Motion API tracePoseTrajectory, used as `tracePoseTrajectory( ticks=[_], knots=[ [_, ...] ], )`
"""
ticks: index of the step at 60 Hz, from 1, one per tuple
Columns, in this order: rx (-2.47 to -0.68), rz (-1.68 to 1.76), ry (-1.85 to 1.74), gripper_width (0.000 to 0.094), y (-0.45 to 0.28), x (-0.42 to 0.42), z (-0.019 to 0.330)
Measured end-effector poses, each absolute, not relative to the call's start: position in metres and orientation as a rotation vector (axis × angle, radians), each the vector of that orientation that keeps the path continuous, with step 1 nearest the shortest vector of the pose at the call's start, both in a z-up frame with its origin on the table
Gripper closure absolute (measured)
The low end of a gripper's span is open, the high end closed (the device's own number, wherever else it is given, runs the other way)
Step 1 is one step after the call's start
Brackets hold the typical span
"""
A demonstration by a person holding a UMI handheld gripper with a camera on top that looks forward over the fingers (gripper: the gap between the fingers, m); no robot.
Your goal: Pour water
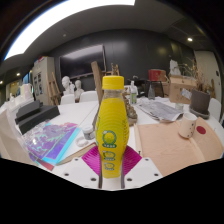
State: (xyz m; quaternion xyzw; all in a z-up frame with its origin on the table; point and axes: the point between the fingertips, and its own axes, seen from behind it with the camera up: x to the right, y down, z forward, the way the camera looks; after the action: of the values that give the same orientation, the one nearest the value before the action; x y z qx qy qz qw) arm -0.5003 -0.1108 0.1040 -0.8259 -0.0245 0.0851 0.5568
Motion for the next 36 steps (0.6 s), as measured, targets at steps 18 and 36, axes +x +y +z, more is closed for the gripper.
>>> tracePoseTrajectory(
  ticks=[18, 36],
  knots=[
    [-1.743, 0.959, 0.519, 0.0696, -0.03, -0.42, 0.237],
    [-1.448, 1.533, 1.167, 0.0696, 0.045, -0.323, 0.219]
  ],
)
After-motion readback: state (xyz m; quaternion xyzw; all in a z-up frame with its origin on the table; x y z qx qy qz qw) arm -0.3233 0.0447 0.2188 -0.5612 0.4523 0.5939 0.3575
